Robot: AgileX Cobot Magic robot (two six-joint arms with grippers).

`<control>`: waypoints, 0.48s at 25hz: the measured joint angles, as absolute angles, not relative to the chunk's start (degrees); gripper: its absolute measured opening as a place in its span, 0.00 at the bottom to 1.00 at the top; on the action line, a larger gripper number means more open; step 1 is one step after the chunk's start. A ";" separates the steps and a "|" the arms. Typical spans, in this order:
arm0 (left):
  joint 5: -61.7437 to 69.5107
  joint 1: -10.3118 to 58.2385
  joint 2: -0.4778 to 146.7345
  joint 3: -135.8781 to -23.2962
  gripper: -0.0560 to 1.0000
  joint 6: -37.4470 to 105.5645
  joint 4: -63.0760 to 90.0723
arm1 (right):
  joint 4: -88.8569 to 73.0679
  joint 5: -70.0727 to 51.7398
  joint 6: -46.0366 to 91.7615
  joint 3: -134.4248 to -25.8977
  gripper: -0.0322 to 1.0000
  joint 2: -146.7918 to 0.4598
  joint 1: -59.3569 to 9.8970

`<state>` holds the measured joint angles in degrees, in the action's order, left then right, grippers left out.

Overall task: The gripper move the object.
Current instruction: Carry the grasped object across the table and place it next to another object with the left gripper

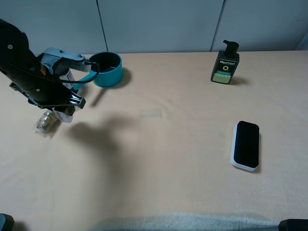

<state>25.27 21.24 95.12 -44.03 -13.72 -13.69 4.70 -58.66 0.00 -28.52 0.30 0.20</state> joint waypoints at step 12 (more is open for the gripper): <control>18.55 21.24 100.94 -44.03 0.55 -13.72 -13.69 | 4.70 -58.66 0.00 -28.52 0.67 0.30 0.20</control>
<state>18.55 21.24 100.94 -44.03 -13.72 -13.69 4.70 -58.66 0.00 -28.52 0.30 0.20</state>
